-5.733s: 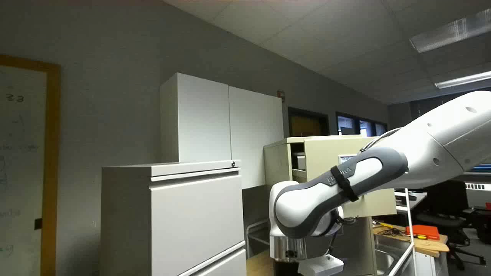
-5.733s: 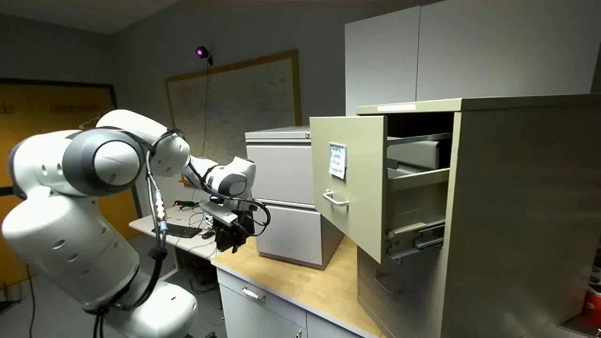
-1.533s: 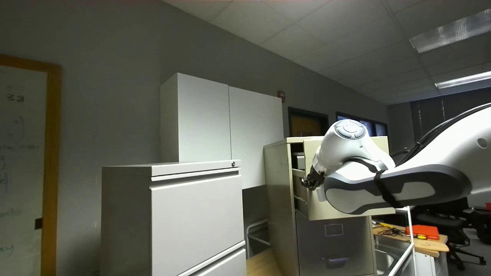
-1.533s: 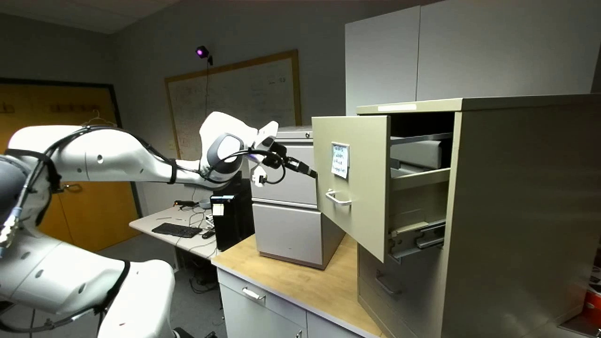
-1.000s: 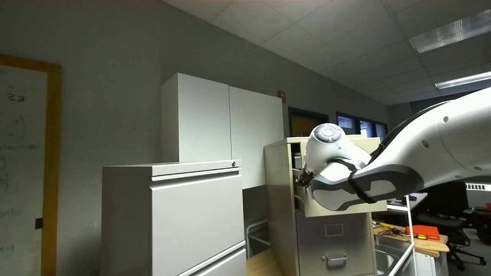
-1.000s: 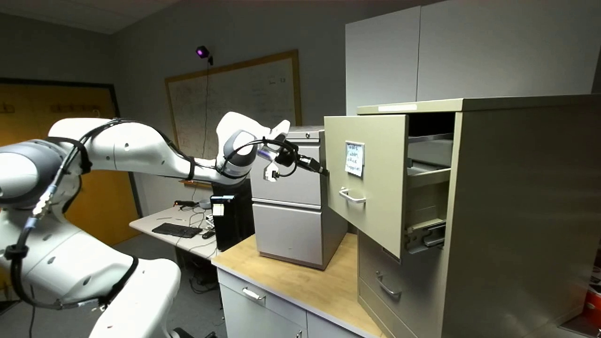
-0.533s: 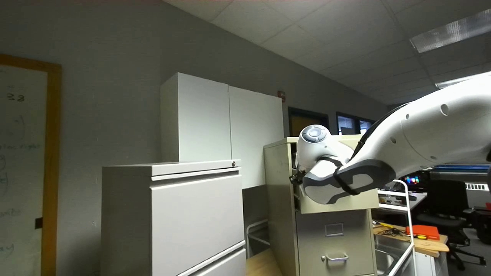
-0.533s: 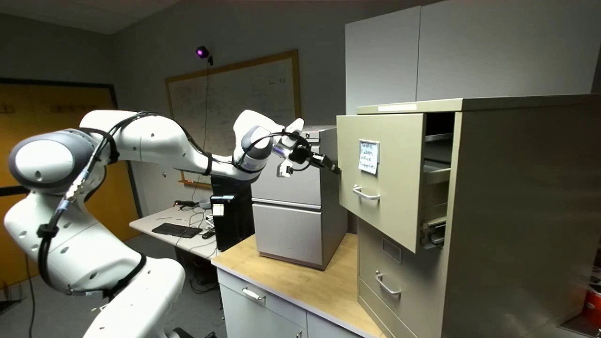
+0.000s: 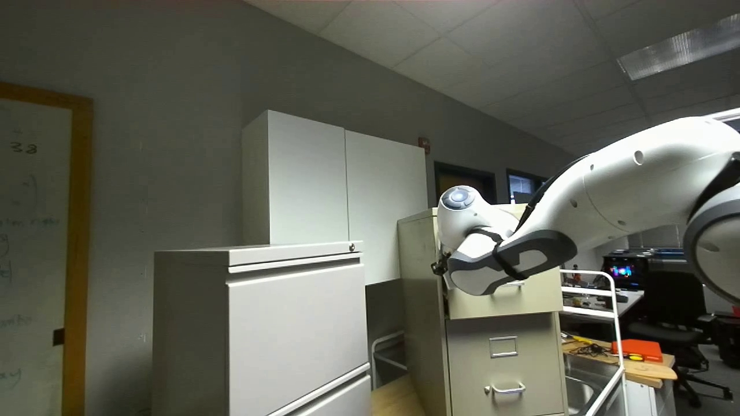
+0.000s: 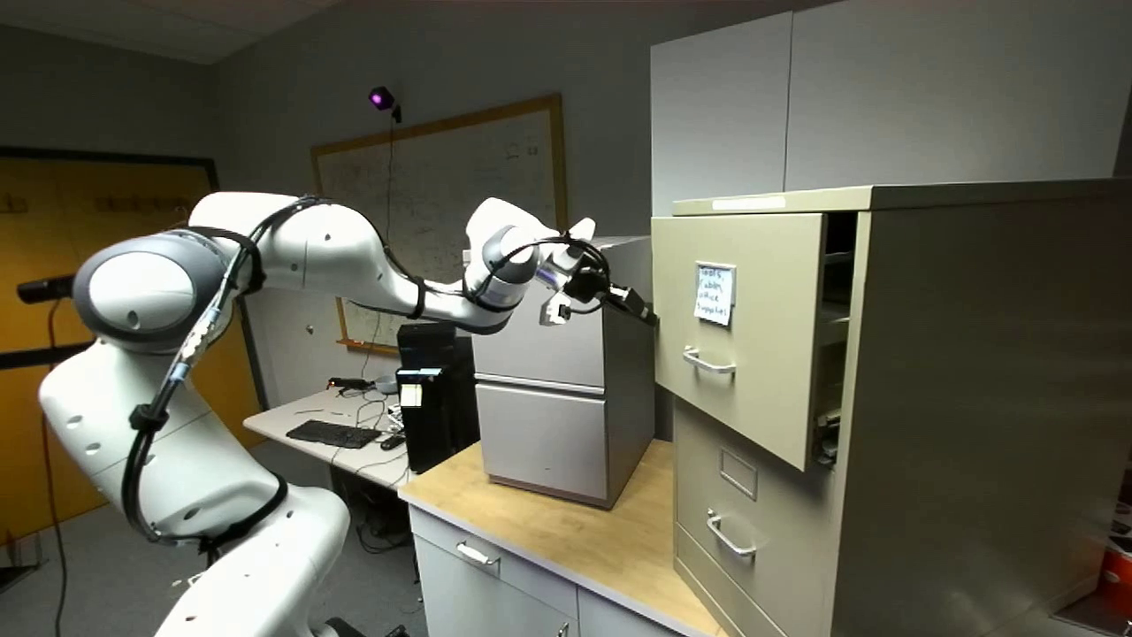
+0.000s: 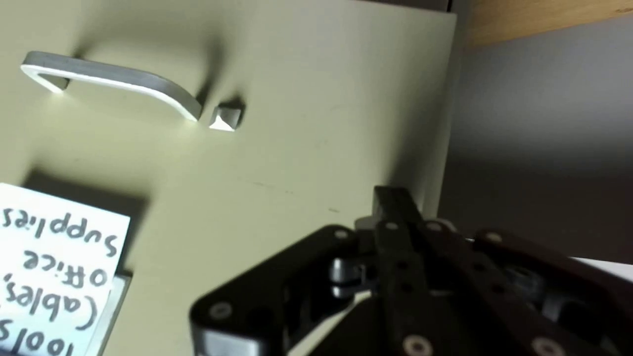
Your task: Close the top drawer of the beige file cabinet
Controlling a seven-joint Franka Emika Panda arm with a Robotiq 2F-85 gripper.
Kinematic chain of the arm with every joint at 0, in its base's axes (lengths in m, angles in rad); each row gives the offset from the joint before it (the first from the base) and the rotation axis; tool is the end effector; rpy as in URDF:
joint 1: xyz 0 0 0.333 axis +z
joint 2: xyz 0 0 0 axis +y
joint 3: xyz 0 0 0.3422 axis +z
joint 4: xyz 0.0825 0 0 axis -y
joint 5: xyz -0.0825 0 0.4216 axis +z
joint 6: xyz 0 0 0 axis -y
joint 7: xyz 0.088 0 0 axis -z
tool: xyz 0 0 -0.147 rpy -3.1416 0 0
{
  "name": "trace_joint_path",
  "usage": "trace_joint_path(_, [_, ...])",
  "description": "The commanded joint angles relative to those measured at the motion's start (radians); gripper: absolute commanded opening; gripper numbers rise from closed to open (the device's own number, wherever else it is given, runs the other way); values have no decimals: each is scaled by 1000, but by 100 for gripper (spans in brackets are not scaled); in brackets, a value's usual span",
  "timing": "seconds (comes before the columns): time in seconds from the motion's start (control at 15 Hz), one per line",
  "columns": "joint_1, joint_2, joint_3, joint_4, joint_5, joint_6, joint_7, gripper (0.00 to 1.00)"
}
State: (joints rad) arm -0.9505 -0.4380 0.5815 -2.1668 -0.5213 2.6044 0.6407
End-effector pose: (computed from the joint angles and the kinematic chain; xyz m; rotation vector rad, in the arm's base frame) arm 0.5304 -0.1567 0.6231 2.2633 -0.7085 1.0614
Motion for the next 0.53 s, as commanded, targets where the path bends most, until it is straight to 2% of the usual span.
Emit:
trace_joint_path(0.0, [-74,218,64,140,-39,-3,20,0])
trace_joint_path(0.47, [-124,365,120,236,-56,-65,18,0])
